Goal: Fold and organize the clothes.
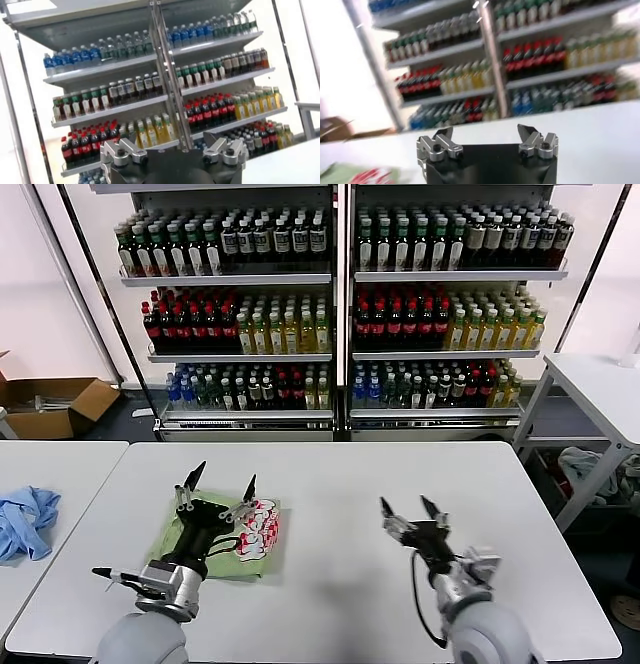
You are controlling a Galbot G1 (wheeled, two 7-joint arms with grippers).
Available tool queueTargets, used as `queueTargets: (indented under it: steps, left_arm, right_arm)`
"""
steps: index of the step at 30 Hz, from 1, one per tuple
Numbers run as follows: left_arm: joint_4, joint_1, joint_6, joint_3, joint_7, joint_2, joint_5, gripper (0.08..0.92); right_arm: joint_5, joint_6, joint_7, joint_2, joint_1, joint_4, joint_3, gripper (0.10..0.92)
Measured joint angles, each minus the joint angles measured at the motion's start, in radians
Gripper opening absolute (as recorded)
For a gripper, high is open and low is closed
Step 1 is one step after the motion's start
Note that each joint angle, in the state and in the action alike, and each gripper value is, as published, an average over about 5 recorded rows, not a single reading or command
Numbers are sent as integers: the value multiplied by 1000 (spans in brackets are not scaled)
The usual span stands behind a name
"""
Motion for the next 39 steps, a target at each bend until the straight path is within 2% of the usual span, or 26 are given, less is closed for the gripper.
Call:
queueTargets:
  steps: [11,27,33,39]
  left_arm:
    - [-41,72,-21,-104,66,-22,-39,823]
    - [-52,114,-39,-149,108,-32,-56,823]
    - [-55,124,-43,-156,115,-34,-57,823]
    - [-57,128,-44,-158,121,-36,-57,823]
  right_arm:
    - [96,-135,15,115,265,-201,-273,823]
    - [96,-203,16,253,395,-388,-412,815]
    - [80,-211,-3,294,414,-455,-432,693]
    - [61,-210,-25,324,428,-508,-448,619]
